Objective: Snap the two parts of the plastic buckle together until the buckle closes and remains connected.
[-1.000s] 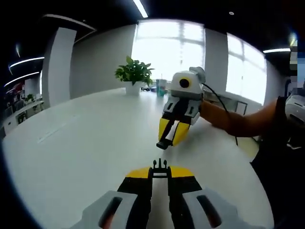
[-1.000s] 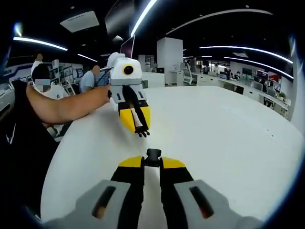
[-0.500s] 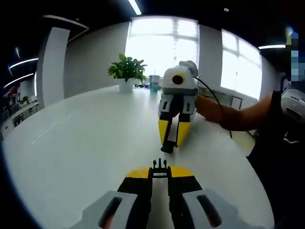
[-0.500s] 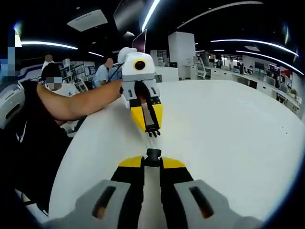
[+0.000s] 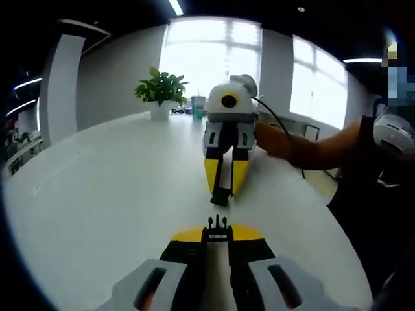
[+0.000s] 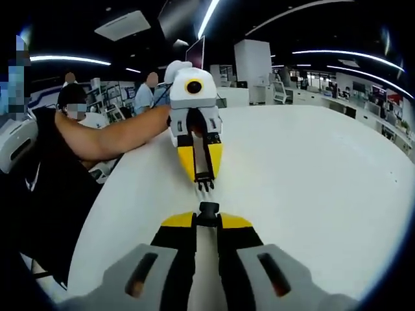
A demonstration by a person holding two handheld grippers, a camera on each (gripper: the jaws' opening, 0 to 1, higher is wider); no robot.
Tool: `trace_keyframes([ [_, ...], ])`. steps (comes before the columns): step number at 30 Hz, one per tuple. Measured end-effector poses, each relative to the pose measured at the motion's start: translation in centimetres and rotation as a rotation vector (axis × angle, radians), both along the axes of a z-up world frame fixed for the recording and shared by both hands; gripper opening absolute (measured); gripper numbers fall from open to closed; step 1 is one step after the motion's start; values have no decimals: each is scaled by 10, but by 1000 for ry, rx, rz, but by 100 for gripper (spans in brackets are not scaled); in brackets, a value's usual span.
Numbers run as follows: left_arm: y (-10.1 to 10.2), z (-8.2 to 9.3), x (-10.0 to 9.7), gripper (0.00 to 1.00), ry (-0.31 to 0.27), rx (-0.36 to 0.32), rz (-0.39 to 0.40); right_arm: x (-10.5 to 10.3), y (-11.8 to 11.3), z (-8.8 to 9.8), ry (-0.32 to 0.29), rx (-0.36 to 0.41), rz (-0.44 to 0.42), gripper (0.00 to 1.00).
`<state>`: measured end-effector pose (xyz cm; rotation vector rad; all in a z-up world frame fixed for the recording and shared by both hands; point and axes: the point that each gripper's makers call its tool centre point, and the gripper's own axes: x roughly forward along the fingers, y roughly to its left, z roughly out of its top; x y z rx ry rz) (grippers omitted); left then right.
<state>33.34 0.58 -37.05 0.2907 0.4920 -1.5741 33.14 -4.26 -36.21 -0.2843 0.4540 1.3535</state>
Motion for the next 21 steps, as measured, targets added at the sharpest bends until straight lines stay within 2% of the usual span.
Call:
trace_keyframes([
  [3,0,-3,-2,10,2,8,-13,-2,1,-2,-9,-3,15,10],
  [8,-2,-2,-8,10,-19,8,-24,-5,5,-4,-83,-16,81,10],
  [15,-2,-2,-6,10,-37,14,-35,-2,4,-1,-97,-9,88,10],
  [21,-2,0,-1,10,-34,2,-40,-4,5,-3,-81,-9,87,10],
])
